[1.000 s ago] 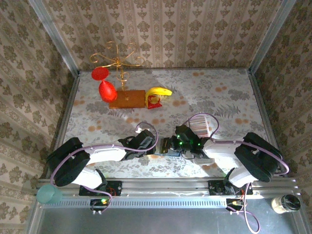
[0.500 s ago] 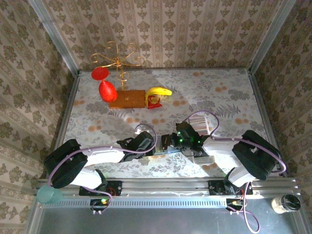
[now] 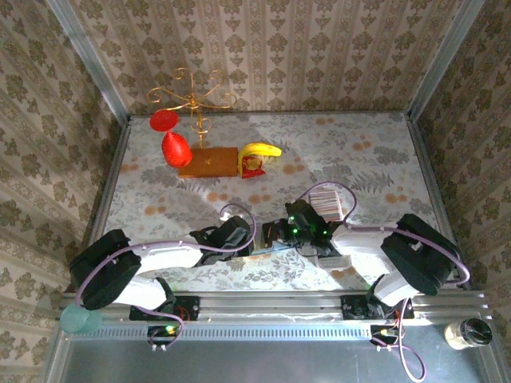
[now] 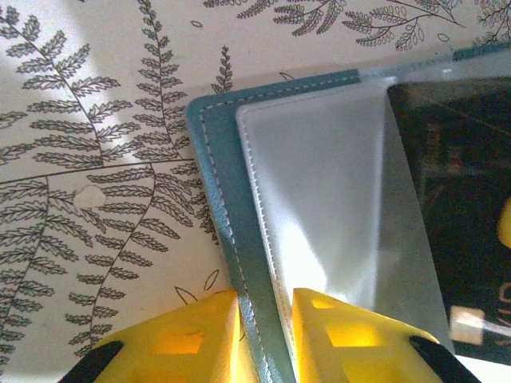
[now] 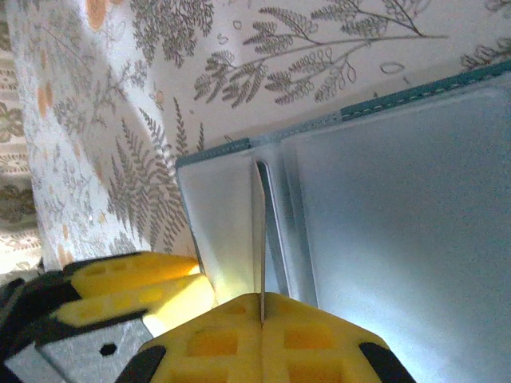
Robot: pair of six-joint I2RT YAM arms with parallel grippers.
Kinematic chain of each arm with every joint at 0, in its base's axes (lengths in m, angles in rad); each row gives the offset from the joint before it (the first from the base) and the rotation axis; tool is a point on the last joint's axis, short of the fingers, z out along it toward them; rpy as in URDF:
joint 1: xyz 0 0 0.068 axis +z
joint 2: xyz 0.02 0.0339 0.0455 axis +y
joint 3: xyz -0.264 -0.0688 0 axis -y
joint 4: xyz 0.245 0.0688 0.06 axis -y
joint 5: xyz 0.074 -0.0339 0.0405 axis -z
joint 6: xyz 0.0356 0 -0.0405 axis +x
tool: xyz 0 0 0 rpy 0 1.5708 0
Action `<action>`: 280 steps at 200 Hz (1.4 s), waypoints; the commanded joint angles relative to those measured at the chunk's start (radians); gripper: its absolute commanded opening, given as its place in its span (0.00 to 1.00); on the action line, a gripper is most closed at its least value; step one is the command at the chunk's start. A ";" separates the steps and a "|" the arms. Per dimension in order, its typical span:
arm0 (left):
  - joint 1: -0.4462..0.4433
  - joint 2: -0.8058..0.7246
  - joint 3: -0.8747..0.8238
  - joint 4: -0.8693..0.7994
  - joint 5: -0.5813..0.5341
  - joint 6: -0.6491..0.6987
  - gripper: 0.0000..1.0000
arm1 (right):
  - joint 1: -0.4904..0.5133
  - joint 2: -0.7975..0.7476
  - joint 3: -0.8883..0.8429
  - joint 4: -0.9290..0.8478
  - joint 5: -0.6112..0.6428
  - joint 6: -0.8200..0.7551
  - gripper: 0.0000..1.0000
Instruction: Put the credit cards into the card holder
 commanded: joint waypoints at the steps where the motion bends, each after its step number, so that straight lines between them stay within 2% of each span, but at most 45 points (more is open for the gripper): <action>1: -0.010 0.016 -0.038 -0.127 0.020 -0.011 0.25 | 0.008 -0.023 0.013 -0.134 -0.026 -0.037 0.00; 57: -0.011 0.023 -0.033 -0.118 0.026 -0.010 0.25 | 0.008 0.026 0.021 -0.042 -0.070 -0.017 0.00; 118: -0.011 0.031 -0.034 -0.113 0.026 -0.010 0.27 | 0.008 0.056 0.036 -0.021 -0.095 -0.023 0.00; 127: -0.011 0.029 -0.035 -0.115 0.021 -0.010 0.29 | 0.007 0.062 0.045 -0.034 -0.098 -0.030 0.04; 150: -0.009 0.021 -0.034 -0.121 0.015 -0.009 0.30 | 0.008 0.050 0.071 -0.132 -0.064 -0.069 0.25; 180: -0.009 0.026 -0.034 -0.117 0.024 -0.006 0.30 | 0.008 0.014 0.101 -0.272 0.014 -0.118 0.36; 241: -0.010 0.020 -0.042 -0.108 0.022 -0.010 0.30 | 0.014 0.063 0.154 -0.322 0.010 -0.170 0.27; 280: -0.009 0.030 -0.038 -0.103 0.024 -0.007 0.30 | 0.032 0.099 0.214 -0.373 0.021 -0.212 0.26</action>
